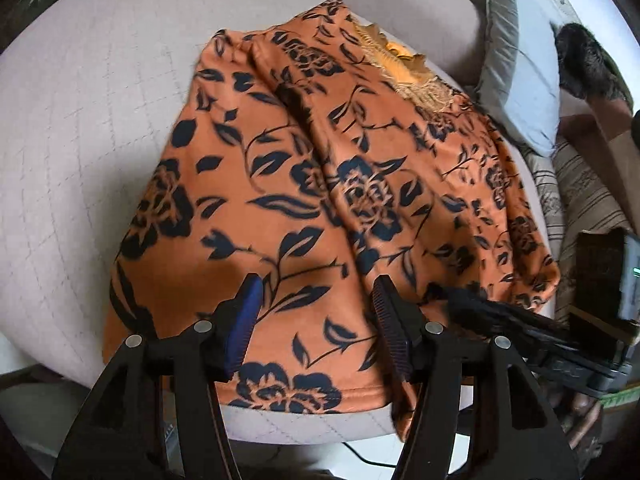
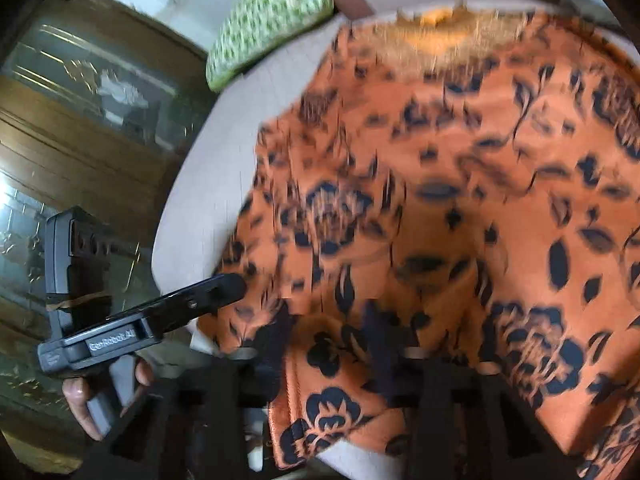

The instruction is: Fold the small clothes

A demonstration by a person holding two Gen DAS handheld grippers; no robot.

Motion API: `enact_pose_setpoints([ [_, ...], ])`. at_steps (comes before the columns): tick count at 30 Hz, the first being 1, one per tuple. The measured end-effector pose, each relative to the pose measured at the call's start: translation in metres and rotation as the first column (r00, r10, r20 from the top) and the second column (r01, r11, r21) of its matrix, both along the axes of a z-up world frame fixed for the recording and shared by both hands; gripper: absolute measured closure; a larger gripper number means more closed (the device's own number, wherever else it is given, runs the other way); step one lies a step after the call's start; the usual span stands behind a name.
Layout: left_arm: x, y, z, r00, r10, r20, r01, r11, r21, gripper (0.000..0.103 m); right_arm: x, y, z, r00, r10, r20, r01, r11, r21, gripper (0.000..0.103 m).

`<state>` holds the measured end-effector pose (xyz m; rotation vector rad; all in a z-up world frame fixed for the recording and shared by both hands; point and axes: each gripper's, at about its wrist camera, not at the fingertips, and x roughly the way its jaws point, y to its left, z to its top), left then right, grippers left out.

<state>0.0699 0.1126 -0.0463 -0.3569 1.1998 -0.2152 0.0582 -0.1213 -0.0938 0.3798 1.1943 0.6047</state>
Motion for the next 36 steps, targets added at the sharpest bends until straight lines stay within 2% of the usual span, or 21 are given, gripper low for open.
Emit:
enact_pose_setpoints([
  [3,-0.008,0.002,-0.002,1.000,0.011,0.015,-0.011,1.000,-0.022,0.046,-0.018,-0.021,0.012,0.999,-0.039,0.039,0.040,0.999,-0.032,0.079],
  [6,-0.011,-0.006,-0.007,1.000,-0.018,0.013,0.018,0.998,-0.065,0.046,-0.035,-0.048,0.006,0.991,-0.126,0.037,0.130,0.986,-0.107,0.079],
  [7,-0.011,-0.010,-0.006,0.999,-0.031,0.018,0.032,0.997,-0.068,0.046,-0.038,-0.057,0.006,0.986,-0.163,0.040,0.167,0.980,-0.106,0.079],
  [12,-0.010,-0.024,-0.002,0.996,-0.079,0.036,0.081,0.994,-0.068,0.046,-0.041,-0.082,0.015,0.964,-0.263,0.035,0.259,0.962,0.080,0.079],
  [13,-0.008,-0.023,-0.003,0.997,-0.069,0.031,0.071,0.995,-0.076,0.046,-0.040,-0.084,0.016,0.962,-0.270,0.034,0.265,0.958,0.111,0.074],
  [15,-0.006,-0.019,-0.005,0.999,-0.043,0.027,0.045,0.995,-0.085,0.046,-0.036,-0.083,0.014,0.963,-0.270,0.006,0.267,0.953,0.143,0.061],
  [19,0.000,-0.002,-0.002,1.000,0.012,0.022,-0.009,0.991,-0.131,0.046,-0.031,-0.061,0.001,0.976,-0.216,-0.010,0.216,0.975,0.055,0.060],
  [22,0.013,0.016,0.010,0.998,0.063,0.012,-0.060,0.984,-0.168,0.046,-0.033,-0.053,0.008,0.983,-0.185,0.011,0.183,0.978,0.096,0.060],
  [24,0.028,0.029,0.017,0.996,0.087,-0.006,-0.086,0.976,-0.201,0.046,-0.029,-0.054,0.023,0.986,-0.168,0.021,0.163,0.976,0.144,0.060],
  [27,0.064,0.046,0.026,0.989,0.143,-0.035,-0.147,0.968,-0.203,0.046,-0.003,-0.050,0.048,0.993,-0.113,0.023,0.107,0.976,0.191,0.060],
  [31,0.125,0.065,0.020,0.976,0.192,-0.106,-0.213,0.945,-0.250,0.046,0.058,-0.034,0.072,0.998,-0.050,0.027,0.046,0.990,0.132,0.060],
  [32,0.149,0.069,0.011,0.973,0.189,-0.130,-0.218,0.938,-0.269,0.046,0.087,-0.029,0.077,0.998,-0.051,0.026,0.048,0.992,0.113,0.060],
  [34,0.177,0.071,-0.004,0.970,0.185,-0.161,-0.221,0.944,-0.246,0.046,0.127,-0.022,0.077,0.999,-0.049,0.001,0.048,0.990,0.129,0.060],
  [36,0.200,0.075,-0.027,0.958,0.208,-0.199,-0.255,0.935,-0.249,0.046,0.179,-0.010,0.073,0.999,-0.043,-0.004,0.043,0.989,0.141,0.060],
])
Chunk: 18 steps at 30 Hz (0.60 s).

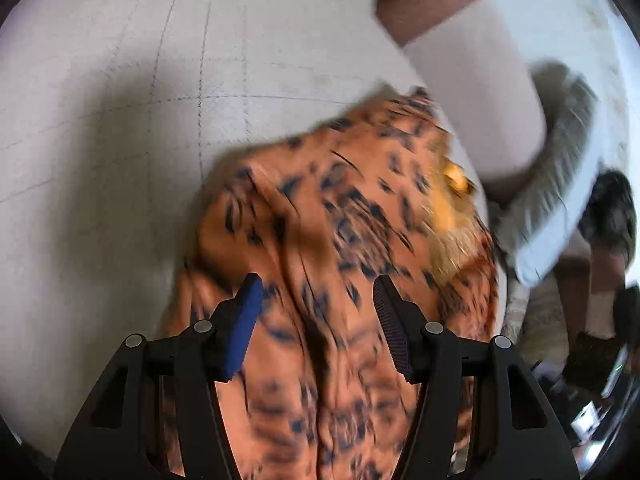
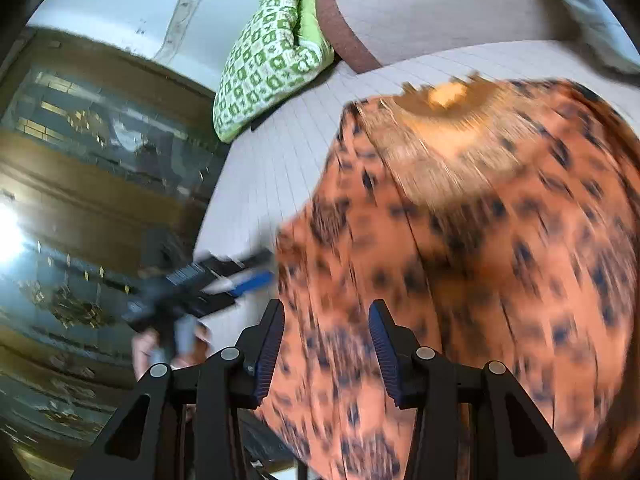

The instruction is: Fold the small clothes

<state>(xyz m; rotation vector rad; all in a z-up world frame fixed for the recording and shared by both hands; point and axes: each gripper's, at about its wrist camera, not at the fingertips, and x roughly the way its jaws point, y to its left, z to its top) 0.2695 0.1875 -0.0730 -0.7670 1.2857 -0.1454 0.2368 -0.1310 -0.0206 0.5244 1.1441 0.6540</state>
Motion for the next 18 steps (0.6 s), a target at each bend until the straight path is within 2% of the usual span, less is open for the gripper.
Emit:
enact_pose_setpoints([
  [1,0.005,0.001,-0.008,1.000,0.007,-0.005,-0.007,1.000,-0.019,0.046,0.022,0.008,-0.002,1.000,0.001,0.015,0.000,1.000,-0.022,0.060],
  [3,0.014,0.003,-0.025,0.998,0.021,-0.065,-0.026,0.998,-0.064,0.046,0.061,0.033,-0.010,0.997,0.033,0.071,-0.022,0.990,-0.140,0.060],
  [4,0.016,0.005,-0.026,0.997,0.029,-0.068,-0.035,0.995,-0.093,0.046,0.080,0.044,-0.018,0.995,0.044,0.085,-0.027,0.981,-0.190,0.060],
  [5,0.019,0.008,-0.026,0.997,0.029,-0.069,-0.036,0.993,-0.112,0.046,0.092,0.050,-0.025,0.996,0.051,0.078,-0.034,0.980,-0.197,0.060],
  [7,0.028,0.013,-0.027,0.997,0.042,-0.058,-0.049,0.989,-0.138,0.046,0.131,0.068,-0.049,0.997,0.068,0.042,-0.061,0.986,-0.154,0.062],
  [9,0.033,0.021,-0.029,0.996,0.080,-0.044,-0.085,0.988,-0.132,0.052,0.160,0.081,-0.065,0.998,0.059,0.030,-0.054,0.987,-0.152,0.064],
  [10,0.033,0.024,-0.030,0.994,0.100,-0.047,-0.106,0.985,-0.135,0.060,0.173,0.088,-0.075,0.998,0.068,0.017,-0.064,0.984,-0.168,0.072],
  [11,0.033,0.026,-0.031,0.992,0.114,-0.061,-0.121,0.984,-0.133,0.076,0.180,0.093,-0.083,0.997,0.074,0.010,-0.071,0.978,-0.198,0.080],
  [12,0.034,0.027,-0.027,0.992,0.106,-0.062,-0.112,0.988,-0.107,0.089,0.188,0.098,-0.093,0.998,0.063,-0.004,-0.062,0.969,-0.240,0.093],
  [14,0.034,0.028,-0.012,0.994,0.105,-0.011,-0.105,0.992,-0.063,0.093,0.194,0.098,-0.096,0.998,0.053,-0.021,-0.056,0.984,-0.170,0.097],
  [16,0.031,0.033,0.012,0.986,0.135,0.096,-0.129,0.989,-0.070,0.093,0.192,0.094,-0.071,0.997,0.048,0.062,-0.040,0.992,-0.117,0.098],
  [17,0.029,0.039,0.025,0.974,0.153,0.168,-0.144,0.987,-0.065,0.093,0.193,0.091,-0.061,0.996,0.034,0.086,-0.027,0.996,-0.083,0.098],
  [18,0.028,0.044,0.027,0.967,0.174,0.188,-0.164,0.984,-0.068,0.093,0.195,0.088,-0.054,0.995,0.016,0.101,-0.011,0.999,-0.050,0.098],
])
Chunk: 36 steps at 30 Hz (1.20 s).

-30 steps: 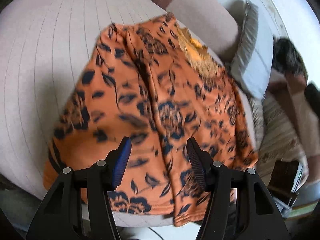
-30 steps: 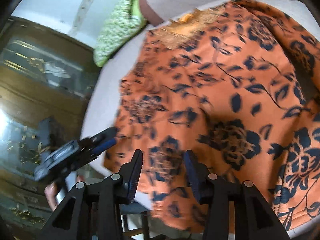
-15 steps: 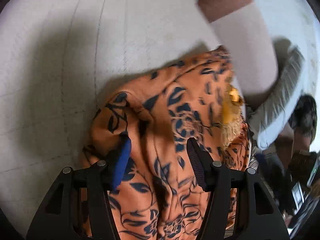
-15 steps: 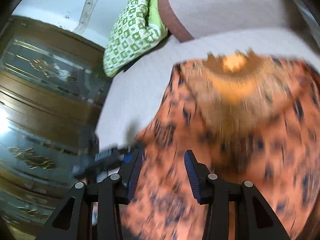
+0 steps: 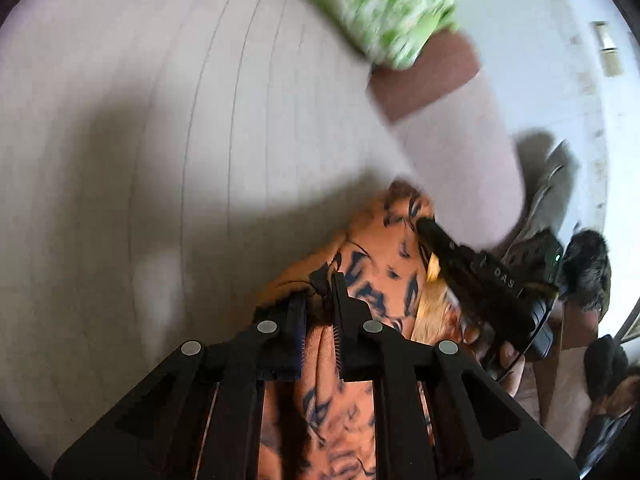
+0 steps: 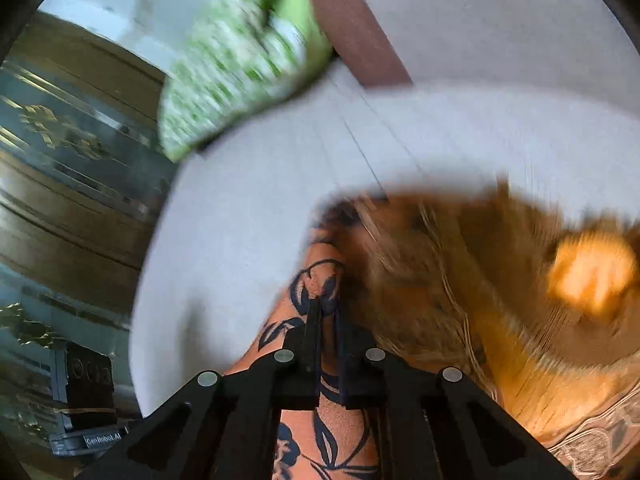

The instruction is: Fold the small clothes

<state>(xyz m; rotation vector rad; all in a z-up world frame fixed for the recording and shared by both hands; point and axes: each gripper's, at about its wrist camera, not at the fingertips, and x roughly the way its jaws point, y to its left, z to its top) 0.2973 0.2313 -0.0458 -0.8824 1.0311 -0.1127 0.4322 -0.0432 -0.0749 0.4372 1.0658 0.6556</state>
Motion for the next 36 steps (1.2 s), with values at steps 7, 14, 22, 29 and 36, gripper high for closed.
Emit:
enact_pose_setpoints([
  [7,-0.007,0.028,-0.036,0.986,0.046,-0.161,-0.061,0.994,-0.094,0.092,-0.021,-0.011,0.004,0.997,-0.065,-0.027,0.063,0.996,-0.069,0.097],
  [14,-0.026,-0.002,-0.005,0.996,-0.003,-0.092,0.008,0.999,0.052,0.068,-0.198,-0.077,0.049,1.000,0.015,0.015,-0.014,1.000,-0.015,0.069],
  [22,-0.083,-0.063,0.031,0.956,-0.290,-0.043,0.291,0.921,0.259,0.068,-0.383,-0.132,-0.033,0.983,-0.106,-0.149,0.103,0.994,-0.028,0.069],
  [29,-0.172,-0.130,0.027,0.912,-0.406,-0.053,0.407,0.882,0.237,0.067,-0.417,-0.128,-0.035,0.978,-0.159,-0.131,0.138,0.978,-0.156,0.102],
  [36,-0.221,-0.183,-0.028,0.862,-0.470,-0.192,0.507,0.802,0.315,0.056,-0.415,-0.139,-0.054,0.958,-0.223,-0.181,0.194,0.967,-0.165,0.102],
])
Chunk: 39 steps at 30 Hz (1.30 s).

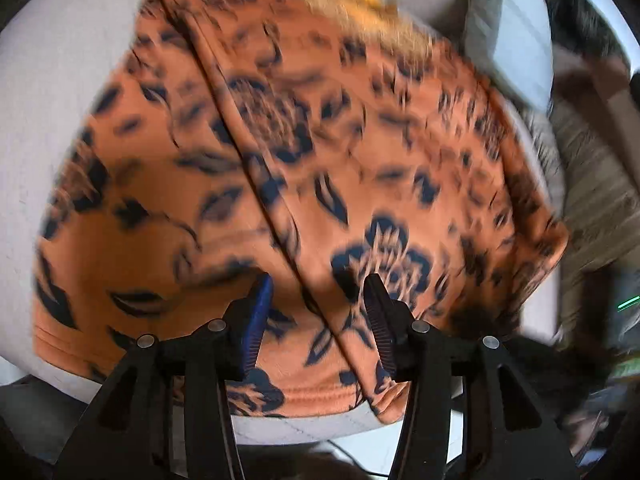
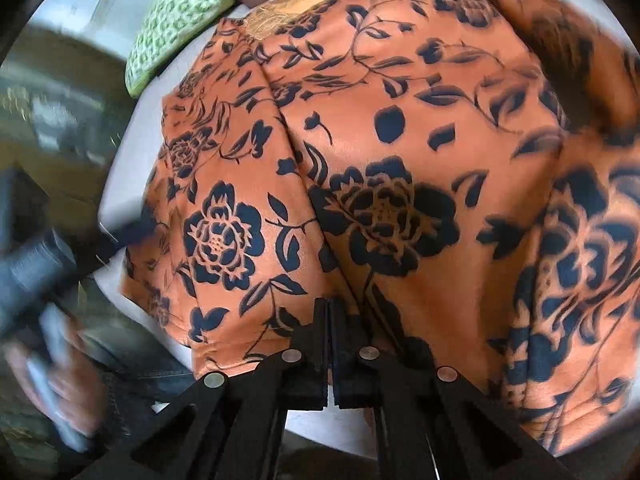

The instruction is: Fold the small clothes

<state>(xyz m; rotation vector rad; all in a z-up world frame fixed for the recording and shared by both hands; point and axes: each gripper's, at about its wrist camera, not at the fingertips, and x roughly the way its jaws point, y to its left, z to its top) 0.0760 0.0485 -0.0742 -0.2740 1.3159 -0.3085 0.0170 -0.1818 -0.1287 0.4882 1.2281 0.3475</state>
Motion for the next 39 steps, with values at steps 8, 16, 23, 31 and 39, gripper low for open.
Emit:
enact_pose_setpoints([
  [8,-0.009,-0.026,0.040,0.976,-0.054,0.213,0.054,0.999,0.006,0.056,-0.018,-0.073,0.108,0.955,-0.117,0.274,0.047,0.967,0.250,0.084],
  [16,0.010,-0.117,0.085,0.960,-0.163,0.227,0.172,0.985,-0.021,0.049,0.047,-0.181,0.148,0.946,-0.196,0.259,0.098,0.932,0.350,0.054],
  [23,0.007,-0.258,0.055,0.905,-0.411,0.110,0.413,0.911,0.009,0.049,0.035,-0.244,0.080,0.924,-0.383,-0.004,0.376,0.904,0.206,0.056],
  [31,0.021,-0.296,0.022,0.908,-0.413,0.073,0.410,0.910,0.056,0.089,0.034,-0.265,0.073,0.891,-0.452,-0.049,0.446,0.848,0.288,0.057],
  [39,0.019,-0.286,0.069,0.909,-0.394,0.139,0.378,0.917,0.128,0.059,0.024,-0.288,0.067,0.861,-0.497,-0.104,0.480,0.732,0.483,0.057],
])
